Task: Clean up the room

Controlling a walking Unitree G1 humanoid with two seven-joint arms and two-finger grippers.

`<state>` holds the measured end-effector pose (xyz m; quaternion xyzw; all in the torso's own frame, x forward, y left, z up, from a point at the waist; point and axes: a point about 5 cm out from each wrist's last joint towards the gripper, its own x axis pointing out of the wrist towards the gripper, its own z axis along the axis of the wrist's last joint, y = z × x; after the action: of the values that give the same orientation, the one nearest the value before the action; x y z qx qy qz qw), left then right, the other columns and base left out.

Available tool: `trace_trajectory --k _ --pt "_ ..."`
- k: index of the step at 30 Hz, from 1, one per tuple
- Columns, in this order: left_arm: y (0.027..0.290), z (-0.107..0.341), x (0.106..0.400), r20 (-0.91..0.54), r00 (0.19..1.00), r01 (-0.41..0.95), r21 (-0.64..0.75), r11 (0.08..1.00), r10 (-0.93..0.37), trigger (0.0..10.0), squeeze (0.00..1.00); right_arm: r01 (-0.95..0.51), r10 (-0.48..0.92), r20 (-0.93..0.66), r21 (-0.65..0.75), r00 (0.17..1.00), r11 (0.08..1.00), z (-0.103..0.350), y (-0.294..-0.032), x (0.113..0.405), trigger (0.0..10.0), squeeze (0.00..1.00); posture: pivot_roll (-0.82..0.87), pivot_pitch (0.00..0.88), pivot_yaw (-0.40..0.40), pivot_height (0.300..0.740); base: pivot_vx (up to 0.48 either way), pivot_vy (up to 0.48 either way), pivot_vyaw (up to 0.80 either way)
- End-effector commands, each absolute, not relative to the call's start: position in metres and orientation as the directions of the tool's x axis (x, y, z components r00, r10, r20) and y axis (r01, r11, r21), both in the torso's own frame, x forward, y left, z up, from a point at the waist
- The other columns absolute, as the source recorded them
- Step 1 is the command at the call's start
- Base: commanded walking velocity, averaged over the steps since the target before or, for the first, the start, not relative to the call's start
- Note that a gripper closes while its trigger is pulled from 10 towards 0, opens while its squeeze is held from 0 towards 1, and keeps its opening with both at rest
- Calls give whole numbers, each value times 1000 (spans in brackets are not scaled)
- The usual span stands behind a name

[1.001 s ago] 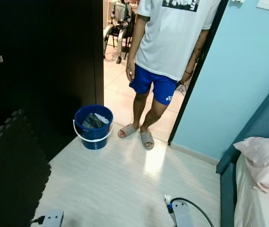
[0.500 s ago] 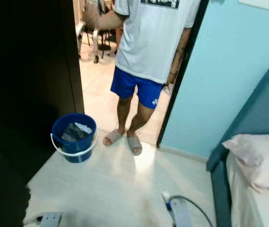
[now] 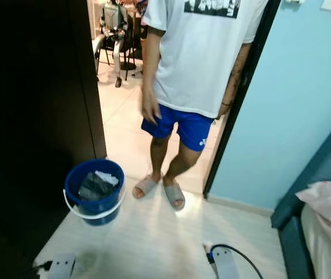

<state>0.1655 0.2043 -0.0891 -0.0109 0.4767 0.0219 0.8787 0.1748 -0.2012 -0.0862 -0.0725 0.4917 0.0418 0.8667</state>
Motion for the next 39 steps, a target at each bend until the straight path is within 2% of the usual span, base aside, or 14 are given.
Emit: trace_trajectory --k 1,12,28,34,39 --pt "203 -94 155 -861 509 -39 2 999 21 10000 0 -143 28 -835 -61 550 988 -82 -198 184 10000 0 97 0 -115 740 439 0 681" --pt "201 -95 153 -864 504 -34 -1 999 17 10000 0 -166 37 -833 -66 553 984 -79 -201 188 10000 0 98 0 -128 740 439 0 755" --pt "200 -95 153 -864 504 -42 2 999 23 10000 0 -178 40 -835 -70 549 982 -77 -200 193 10000 0 110 0 -135 740 418 0 0" --pt "199 -96 151 -865 501 -63 -21 998 13 10000 0 -199 68 -828 -54 556 979 -76 -194 198 10000 0 112 0 -133 740 0 0 0" --pt "199 -97 149 -869 496 -57 -34 998 -1 10000 0 -248 128 -787 -32 603 968 -65 -183 217 10000 0 110 0 -132 740 0 -270 0"
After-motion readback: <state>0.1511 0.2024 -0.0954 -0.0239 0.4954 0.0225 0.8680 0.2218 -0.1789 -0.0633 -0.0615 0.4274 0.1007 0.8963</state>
